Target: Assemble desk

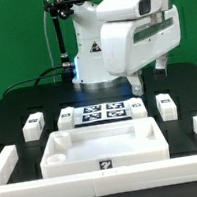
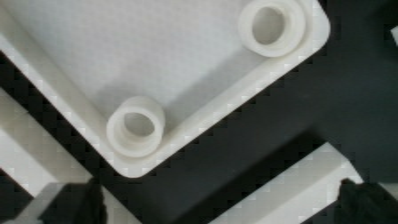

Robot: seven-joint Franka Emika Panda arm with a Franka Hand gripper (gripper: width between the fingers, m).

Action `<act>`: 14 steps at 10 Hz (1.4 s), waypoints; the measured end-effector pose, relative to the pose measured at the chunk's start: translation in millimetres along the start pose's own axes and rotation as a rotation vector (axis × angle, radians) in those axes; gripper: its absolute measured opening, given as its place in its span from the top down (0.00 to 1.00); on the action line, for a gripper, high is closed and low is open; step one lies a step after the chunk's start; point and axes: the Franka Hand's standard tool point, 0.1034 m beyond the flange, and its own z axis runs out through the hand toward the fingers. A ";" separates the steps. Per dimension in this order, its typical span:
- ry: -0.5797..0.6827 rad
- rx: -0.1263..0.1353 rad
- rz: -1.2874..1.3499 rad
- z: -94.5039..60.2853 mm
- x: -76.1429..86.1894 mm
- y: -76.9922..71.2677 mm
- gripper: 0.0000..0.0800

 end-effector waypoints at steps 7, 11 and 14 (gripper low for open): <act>-0.001 -0.012 -0.566 9.6 -60.3 16.3 0.19; 0.003 -0.006 -0.599 22.5 -71.5 18.0 0.19; 0.022 -0.010 -0.629 70.8 -112.7 14.8 0.19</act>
Offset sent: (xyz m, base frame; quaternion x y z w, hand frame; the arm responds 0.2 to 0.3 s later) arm -0.0274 -0.0416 0.0077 0.0245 0.0082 -0.2899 0.9567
